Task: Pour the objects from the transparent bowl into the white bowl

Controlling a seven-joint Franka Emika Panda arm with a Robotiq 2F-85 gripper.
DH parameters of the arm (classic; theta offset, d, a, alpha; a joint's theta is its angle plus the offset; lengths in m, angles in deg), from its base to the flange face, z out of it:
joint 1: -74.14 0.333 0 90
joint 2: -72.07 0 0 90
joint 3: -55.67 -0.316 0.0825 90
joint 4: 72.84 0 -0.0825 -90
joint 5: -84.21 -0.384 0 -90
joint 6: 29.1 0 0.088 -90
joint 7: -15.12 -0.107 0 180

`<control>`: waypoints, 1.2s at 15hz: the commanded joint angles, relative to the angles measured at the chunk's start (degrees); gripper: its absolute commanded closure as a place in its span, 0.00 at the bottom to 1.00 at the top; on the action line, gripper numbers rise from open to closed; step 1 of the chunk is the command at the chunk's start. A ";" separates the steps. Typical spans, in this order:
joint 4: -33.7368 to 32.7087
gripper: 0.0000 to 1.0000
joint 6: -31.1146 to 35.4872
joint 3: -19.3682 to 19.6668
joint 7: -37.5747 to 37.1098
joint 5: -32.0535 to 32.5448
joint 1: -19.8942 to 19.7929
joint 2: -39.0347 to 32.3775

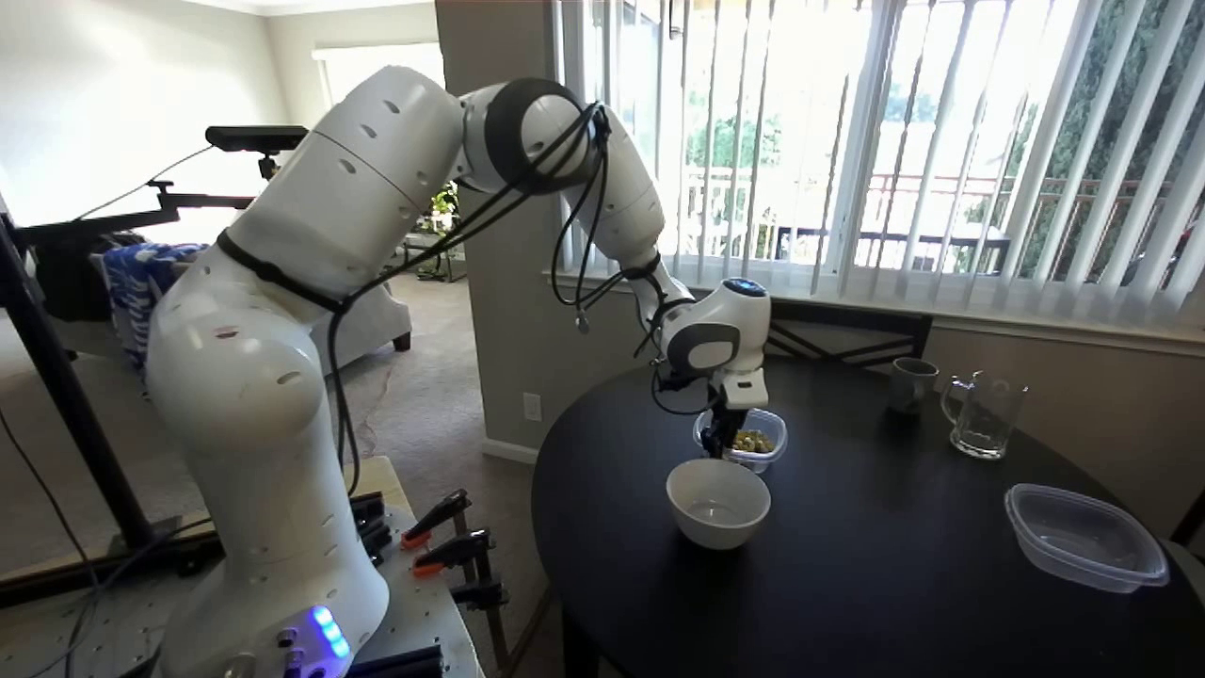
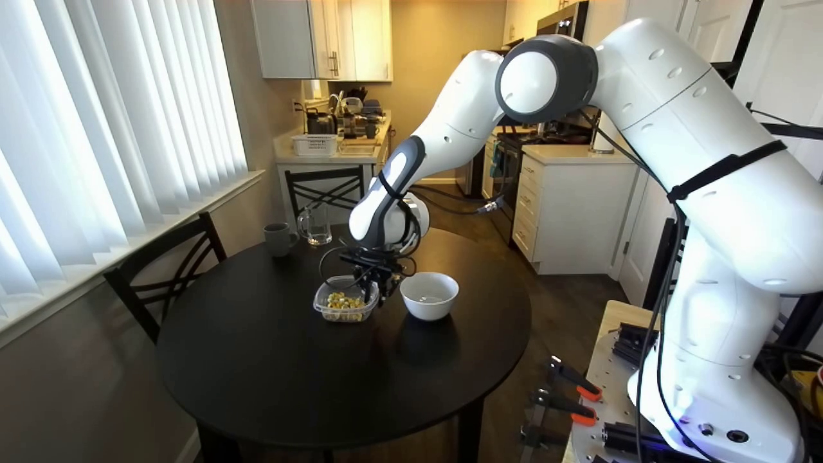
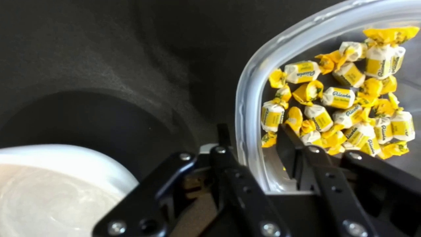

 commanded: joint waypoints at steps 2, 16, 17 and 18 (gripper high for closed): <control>-0.41 0.94 -1.74 -0.51 -1.30 0.62 -0.95 0.79; 5.04 0.94 -3.88 3.85 -4.07 12.93 6.87 18.98; 5.69 0.94 -4.52 4.10 -4.75 14.72 7.19 20.46; 6.76 0.94 -4.53 2.85 -3.14 15.08 6.41 22.28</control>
